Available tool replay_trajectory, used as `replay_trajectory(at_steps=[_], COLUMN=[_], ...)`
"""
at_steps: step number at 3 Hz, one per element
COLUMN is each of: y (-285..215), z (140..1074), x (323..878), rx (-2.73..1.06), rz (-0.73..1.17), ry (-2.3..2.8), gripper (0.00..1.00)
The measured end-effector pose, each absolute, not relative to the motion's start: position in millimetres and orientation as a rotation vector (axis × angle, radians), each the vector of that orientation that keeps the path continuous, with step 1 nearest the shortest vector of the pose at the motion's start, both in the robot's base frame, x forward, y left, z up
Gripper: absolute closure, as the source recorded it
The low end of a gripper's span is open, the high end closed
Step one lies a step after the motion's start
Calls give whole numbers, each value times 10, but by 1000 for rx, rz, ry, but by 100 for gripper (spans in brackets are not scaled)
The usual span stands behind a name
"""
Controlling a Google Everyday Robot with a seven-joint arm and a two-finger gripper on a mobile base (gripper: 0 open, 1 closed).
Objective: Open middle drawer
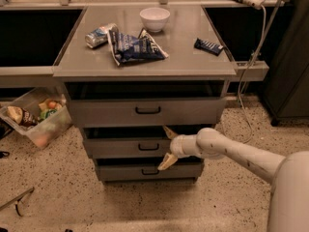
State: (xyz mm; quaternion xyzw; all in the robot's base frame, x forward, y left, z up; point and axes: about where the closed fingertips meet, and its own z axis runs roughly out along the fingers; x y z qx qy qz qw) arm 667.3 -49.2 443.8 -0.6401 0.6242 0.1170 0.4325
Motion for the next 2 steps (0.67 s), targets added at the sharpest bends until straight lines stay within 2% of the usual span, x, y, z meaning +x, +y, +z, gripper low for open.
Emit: replay_trajectory(at_steps=[2], y=[-512], z=[4529], x=[6875], rx=[-1652], rz=[169], ry=[1530], gripper=[0])
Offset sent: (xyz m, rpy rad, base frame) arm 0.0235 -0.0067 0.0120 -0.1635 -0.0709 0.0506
